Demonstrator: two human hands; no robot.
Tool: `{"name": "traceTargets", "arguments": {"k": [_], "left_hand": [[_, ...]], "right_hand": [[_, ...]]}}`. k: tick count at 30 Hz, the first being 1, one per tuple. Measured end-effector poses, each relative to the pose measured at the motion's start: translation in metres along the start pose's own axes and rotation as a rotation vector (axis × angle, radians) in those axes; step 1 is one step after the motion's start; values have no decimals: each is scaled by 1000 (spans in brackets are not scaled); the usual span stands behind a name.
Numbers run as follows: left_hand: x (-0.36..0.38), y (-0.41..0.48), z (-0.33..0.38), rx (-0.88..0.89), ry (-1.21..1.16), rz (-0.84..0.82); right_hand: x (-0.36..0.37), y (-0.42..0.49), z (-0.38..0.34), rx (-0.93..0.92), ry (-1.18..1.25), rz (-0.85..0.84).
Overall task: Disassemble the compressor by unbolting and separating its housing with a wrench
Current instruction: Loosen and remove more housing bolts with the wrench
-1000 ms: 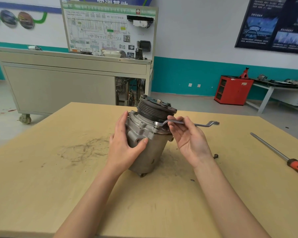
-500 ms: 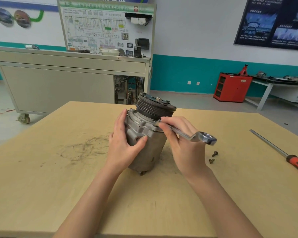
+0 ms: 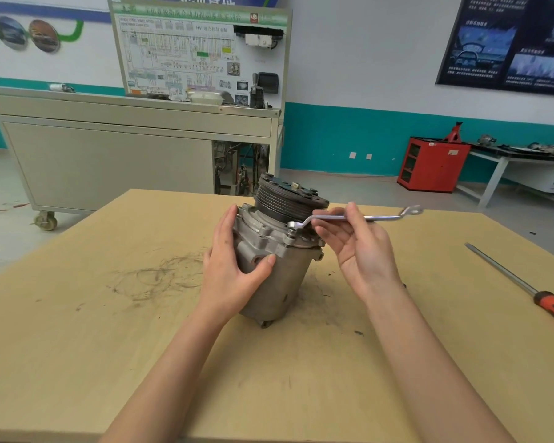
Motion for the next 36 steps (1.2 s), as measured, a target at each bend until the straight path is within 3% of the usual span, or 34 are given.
{"name": "traceTargets", "arguments": {"k": [2,7,10,13,17,20,23,26,33,35,36], "left_hand": [[1,0,0,0,1,-1],[0,0,1,15,0,4],[0,0,2,21,6,5],[-1,0,2,23,10,7],[0,0,2,14,4,6],[0,0,1,10,-8,9],[-1,0,1,1,-10,10],[0,0,2,5,-8,10],[0,0,0,10,2,16],[0,0,1,17,2,15],[0,0,1,17,4,14]], "right_hand": [[4,-10,-17,-201,-304,37],[47,-43,-42,-690,-936,-54],[62,-55,-42,-919,-1183,-88],[50,-53,-28,-789,-1014,-107],[8,-24,4,-243,-115,12],[-1,-6,15,33,122,41],[-1,-1,1,-61,11,50],[5,-13,-21,-272,-319,99],[50,-53,-35,-769,-1024,-69],[46,-58,-27,-813,-1022,-83],[38,-55,-23,-739,-877,-76]]}}
Point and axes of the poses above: each hand's wrist, its own y-axis towards the middle knuckle, its own x-axis out of the palm, z = x × y, the point moved 7 cm from there along y, towards the middle knuckle, and after that the axes turned 8 degrees about -z, right-handed, at the moved point
